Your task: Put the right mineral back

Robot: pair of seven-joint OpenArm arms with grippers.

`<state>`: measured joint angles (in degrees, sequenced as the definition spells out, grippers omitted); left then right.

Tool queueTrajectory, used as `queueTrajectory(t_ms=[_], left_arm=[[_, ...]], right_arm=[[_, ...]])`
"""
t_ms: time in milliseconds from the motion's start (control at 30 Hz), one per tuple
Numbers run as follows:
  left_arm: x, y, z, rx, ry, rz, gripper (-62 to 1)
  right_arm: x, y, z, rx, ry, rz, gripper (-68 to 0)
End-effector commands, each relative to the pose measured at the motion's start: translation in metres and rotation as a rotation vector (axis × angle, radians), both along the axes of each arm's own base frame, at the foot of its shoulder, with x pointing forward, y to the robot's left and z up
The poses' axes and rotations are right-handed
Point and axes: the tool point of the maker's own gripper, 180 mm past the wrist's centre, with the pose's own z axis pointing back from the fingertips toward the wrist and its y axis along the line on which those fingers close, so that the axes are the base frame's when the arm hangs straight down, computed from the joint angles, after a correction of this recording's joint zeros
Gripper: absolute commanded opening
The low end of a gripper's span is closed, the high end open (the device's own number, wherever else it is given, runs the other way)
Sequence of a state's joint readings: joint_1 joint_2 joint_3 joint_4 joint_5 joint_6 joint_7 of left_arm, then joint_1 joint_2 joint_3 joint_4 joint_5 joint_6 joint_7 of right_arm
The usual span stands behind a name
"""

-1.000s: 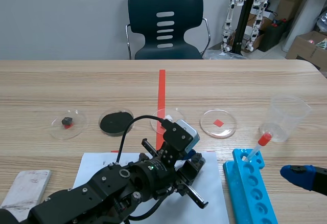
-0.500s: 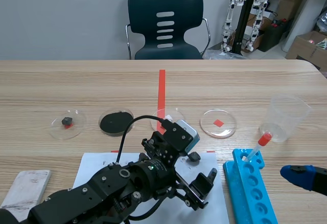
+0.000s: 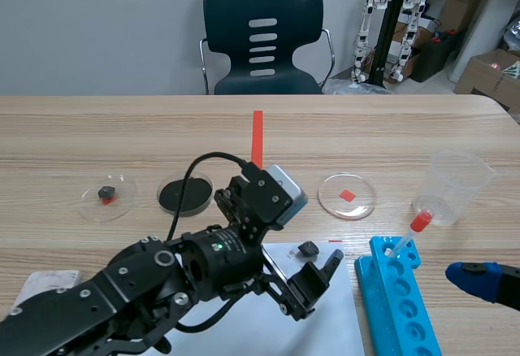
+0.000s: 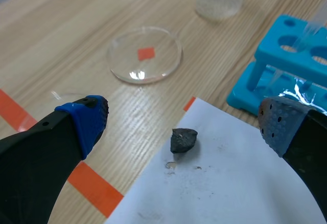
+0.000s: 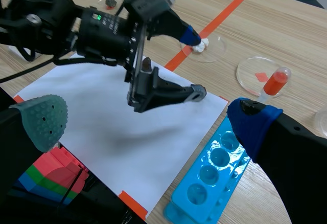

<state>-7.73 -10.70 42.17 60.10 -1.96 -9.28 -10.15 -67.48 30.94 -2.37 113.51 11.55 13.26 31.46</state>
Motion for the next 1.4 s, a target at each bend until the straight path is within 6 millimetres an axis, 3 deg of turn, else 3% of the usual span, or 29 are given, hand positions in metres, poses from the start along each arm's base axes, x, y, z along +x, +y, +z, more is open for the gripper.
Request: queueTrajectory(t_ms=[0, 367, 567, 1000, 1367], left_arm=[[-0.001, 0.011, 0.013, -0.032, -0.022, 0.020, 0.6], [-0.025, 0.103, 0.081, -0.096, -0.138, 0.195, 0.6], [-0.051, 0.139, 0.099, -0.086, -0.153, 0.284, 0.6], [-0.103, 0.173, 0.108, -0.075, -0.113, 0.350, 0.6], [-0.106, 0.180, 0.106, -0.056, -0.110, 0.378, 0.6]], right_arm=[[0.004, 0.003, 0.011, 0.025, -0.033, 0.000, 0.4], [0.004, 0.003, 0.011, 0.025, -0.033, 0.000, 0.4], [0.004, 0.003, 0.011, 0.025, -0.033, 0.000, 0.4], [0.004, 0.003, 0.011, 0.025, -0.033, 0.000, 0.4], [0.004, 0.003, 0.011, 0.025, -0.033, 0.000, 0.4]])
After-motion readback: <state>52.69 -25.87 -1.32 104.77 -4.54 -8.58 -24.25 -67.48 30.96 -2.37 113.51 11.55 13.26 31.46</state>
